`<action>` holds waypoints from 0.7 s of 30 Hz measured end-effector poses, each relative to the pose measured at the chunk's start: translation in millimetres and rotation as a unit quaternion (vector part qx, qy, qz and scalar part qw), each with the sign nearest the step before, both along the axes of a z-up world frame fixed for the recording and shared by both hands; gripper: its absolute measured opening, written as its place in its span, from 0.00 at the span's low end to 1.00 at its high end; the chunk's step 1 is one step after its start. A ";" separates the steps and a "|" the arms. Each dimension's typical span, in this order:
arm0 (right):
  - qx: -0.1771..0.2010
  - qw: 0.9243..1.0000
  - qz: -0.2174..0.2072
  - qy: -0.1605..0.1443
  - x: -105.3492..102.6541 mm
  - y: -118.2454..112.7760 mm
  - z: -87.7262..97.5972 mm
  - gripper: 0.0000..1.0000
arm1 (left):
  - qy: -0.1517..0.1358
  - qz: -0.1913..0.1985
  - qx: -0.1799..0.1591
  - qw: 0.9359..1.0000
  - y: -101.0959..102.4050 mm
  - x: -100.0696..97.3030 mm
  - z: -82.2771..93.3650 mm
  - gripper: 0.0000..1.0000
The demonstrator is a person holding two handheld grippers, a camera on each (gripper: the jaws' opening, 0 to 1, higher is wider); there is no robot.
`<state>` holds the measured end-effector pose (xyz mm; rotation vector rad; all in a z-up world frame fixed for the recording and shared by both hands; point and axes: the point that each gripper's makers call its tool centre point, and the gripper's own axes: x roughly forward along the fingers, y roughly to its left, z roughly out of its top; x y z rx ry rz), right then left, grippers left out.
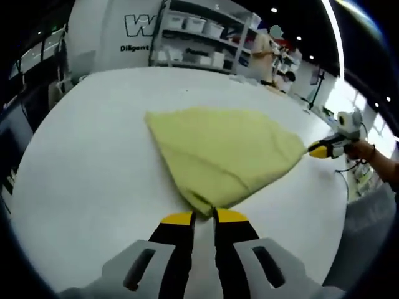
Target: Fold the garment on the visible template until the final outline fits inside the template.
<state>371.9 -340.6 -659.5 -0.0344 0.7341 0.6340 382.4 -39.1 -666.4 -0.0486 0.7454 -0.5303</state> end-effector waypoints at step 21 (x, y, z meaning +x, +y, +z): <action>-0.049 0.997 0.043 -0.029 3.3 -16.5 1.9 0.00 | -0.009 -0.036 0.018 0.999 1.0 -1.7 -0.7 0.00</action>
